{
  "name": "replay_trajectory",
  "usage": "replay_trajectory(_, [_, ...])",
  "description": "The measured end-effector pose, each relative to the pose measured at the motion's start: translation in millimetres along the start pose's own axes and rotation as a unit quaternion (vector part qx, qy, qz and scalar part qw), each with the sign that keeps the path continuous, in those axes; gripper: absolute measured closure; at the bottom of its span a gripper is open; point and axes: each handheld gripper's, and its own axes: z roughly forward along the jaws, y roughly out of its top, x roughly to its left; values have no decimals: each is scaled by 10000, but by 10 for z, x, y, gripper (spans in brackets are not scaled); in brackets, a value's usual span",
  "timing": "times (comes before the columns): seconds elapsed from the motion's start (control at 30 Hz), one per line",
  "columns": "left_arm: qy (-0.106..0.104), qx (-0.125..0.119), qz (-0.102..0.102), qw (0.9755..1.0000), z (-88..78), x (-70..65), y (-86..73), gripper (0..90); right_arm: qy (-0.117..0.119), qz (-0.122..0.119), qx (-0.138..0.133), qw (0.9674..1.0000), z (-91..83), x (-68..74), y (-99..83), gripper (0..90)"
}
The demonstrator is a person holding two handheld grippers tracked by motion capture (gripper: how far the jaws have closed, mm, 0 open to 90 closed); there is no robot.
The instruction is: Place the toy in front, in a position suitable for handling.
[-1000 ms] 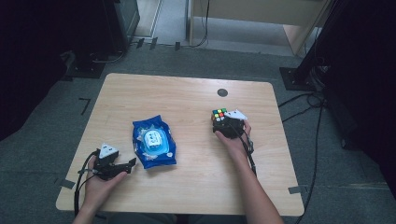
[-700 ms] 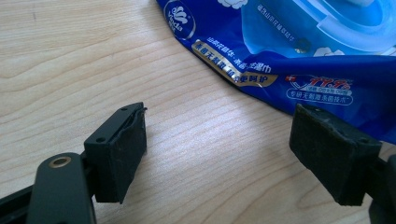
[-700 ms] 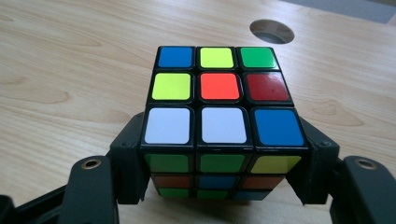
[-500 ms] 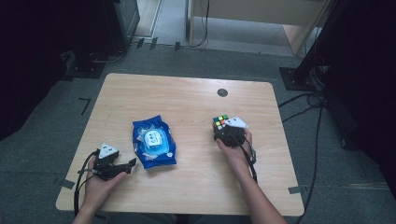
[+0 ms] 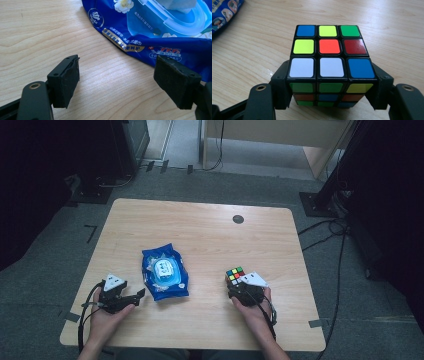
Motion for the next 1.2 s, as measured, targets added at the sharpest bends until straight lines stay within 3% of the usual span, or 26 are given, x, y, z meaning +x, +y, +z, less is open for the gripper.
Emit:
replay_trajectory(0.17, [-31,-24,-40,10000,-5,17,-1,212,-38,-58,-97,9999,23,15,-18,344])
replay_trajectory(0.2, [-35,-24,-39,10000,-5,16,-2,212,-84,-114,-115,9998,23,17,-18,298])
replay_trajectory(0.23, [-47,-23,-41,10000,-4,15,-4,214,-224,-207,-168,9994,-9,39,6,177])
replay_trajectory(0.27, [-57,-21,-43,10000,-3,15,-6,214,-224,-207,-168,9994,-9,39,6,177])
replay_trajectory(0.43, [-94,-20,-41,9999,3,15,-7,220,-321,-394,-855,9950,-311,176,232,224])
replay_trajectory(0.5, [-85,3,-3,10000,7,11,-4,221,-149,-437,-1025,9937,-385,311,321,281])
replay_trajectory(0.53, [-88,12,7,10000,9,9,-4,221,168,-497,-1133,9922,-398,483,381,354])
replay_trajectory(0.63, [-94,30,8,10000,12,4,-6,221,518,-606,-1124,9905,-347,677,428,434])
replay_trajectory(0.7, [-92,52,33,9999,15,2,-7,221,1076,-677,-978,9871,-207,953,484,542])
replay_trajectory(0.73, [-79,54,55,9999,18,-1,-8,221,1076,-677,-978,9871,-207,953,484,542])
replay_trajectory(0.77, [-71,53,57,9999,22,-9,-10,220,1414,-745,-796,9839,-90,1127,503,591])
replay_trajectory(0.8, [-69,81,97,9999,22,-12,-11,220,1414,-745,-796,9839,-90,1127,503,591])
replay_trajectory(0.83, [-59,96,125,9999,25,-18,-10,221,1623,-849,-559,9815,52,1279,500,628])
replay_trajectory(0.87, [-42,101,150,9998,31,-24,-10,221,1623,-849,-559,9815,52,1279,500,628])
replay_trajectory(0.97, [-55,119,164,9998,38,-33,-13,221,1884,-727,-209,9792,286,1469,502,671])
replay_trajectory(1.2, [-113,125,161,9997,38,-29,-14,220,2023,-462,137,9781,503,1565,574,746])
